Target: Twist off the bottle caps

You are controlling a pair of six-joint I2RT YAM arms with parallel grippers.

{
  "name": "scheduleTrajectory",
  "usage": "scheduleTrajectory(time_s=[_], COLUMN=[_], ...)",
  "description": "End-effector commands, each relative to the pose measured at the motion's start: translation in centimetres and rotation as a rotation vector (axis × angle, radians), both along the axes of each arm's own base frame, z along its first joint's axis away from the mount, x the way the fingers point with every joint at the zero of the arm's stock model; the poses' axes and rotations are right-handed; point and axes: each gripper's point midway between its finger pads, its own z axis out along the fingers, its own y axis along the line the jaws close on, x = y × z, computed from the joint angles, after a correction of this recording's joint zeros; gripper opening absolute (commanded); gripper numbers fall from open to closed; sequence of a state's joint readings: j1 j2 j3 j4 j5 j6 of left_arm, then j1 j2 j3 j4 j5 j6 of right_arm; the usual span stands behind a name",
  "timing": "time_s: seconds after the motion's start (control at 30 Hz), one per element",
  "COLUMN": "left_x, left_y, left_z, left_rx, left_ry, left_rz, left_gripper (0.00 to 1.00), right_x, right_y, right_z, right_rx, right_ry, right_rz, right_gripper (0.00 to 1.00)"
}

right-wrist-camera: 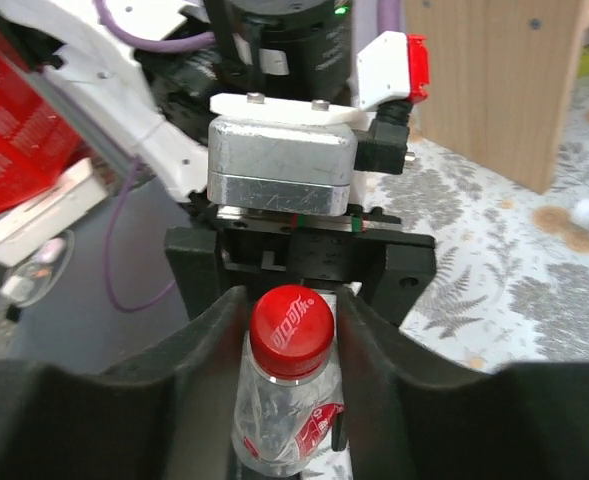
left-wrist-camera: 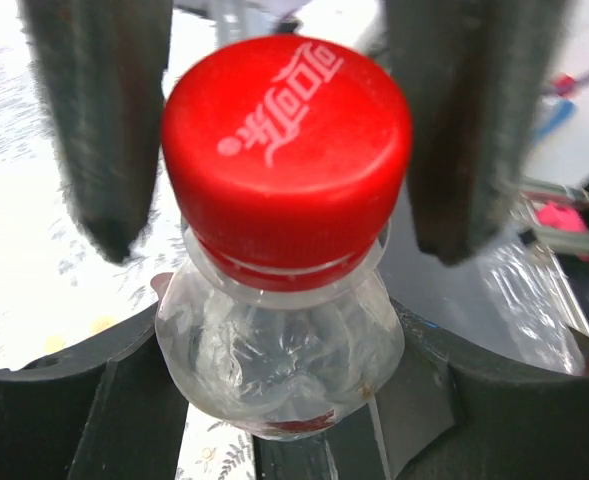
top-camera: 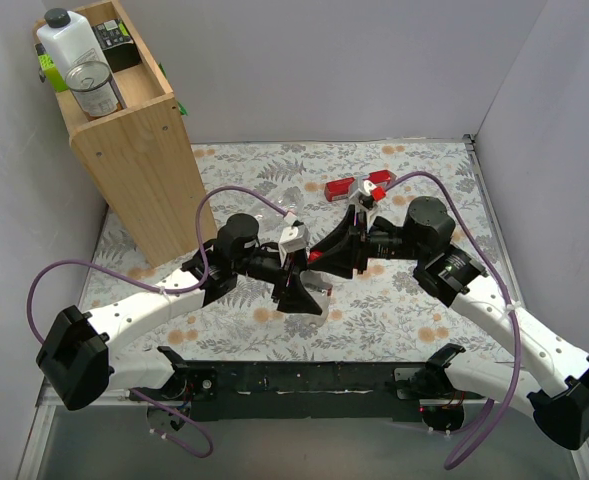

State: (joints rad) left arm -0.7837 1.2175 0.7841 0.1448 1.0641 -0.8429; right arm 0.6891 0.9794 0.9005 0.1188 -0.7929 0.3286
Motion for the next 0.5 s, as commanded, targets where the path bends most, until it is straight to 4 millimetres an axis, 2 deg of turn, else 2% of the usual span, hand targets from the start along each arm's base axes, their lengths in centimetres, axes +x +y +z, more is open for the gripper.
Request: scheduleTrajectory(time_s=[0.0, 0.07, 0.1, 0.13, 0.2, 0.3, 0.37, 0.47], left_x=[3.7, 4.4, 4.9, 5.2, 5.7, 6.6, 7.4, 8.2], left_y=[-0.6, -0.6, -0.6, -0.6, -0.7, -0.4, -0.2, 0.0], left_z=[-0.3, -0.8, -0.9, -1.1, -1.3, -2.0, -2.3, -2.7], left_rx=[0.07, 0.094, 0.104, 0.111, 0.122, 0.163, 0.179, 0.2], left_ry=[-0.05, -0.049, -0.054, -0.053, -0.056, -0.051, -0.057, -0.063], left_rz=[0.214, 0.251, 0.283, 0.297, 0.322, 0.377, 0.423, 0.473], left_gripper=[0.18, 0.18, 0.18, 0.18, 0.18, 0.18, 0.18, 0.18], right_x=[2.1, 2.8, 2.8, 3.0, 3.7, 5.2, 6.5, 7.5], right_y=[-0.8, -0.9, -1.0, -1.1, -1.6, -2.5, -3.4, -3.9], right_z=[1.6, 1.7, 1.6, 1.7, 1.8, 1.9, 1.4, 0.6], right_rx=[0.002, -0.005, -0.007, -0.006, -0.003, -0.007, -0.032, -0.046], right_ry=[-0.071, -0.07, -0.067, -0.07, -0.073, -0.065, -0.035, 0.016], right_rz=[-0.128, -0.172, -0.185, -0.197, -0.257, -0.373, -0.477, -0.55], right_gripper=[0.57, 0.62, 0.74, 0.79, 0.84, 0.85, 0.85, 0.79])
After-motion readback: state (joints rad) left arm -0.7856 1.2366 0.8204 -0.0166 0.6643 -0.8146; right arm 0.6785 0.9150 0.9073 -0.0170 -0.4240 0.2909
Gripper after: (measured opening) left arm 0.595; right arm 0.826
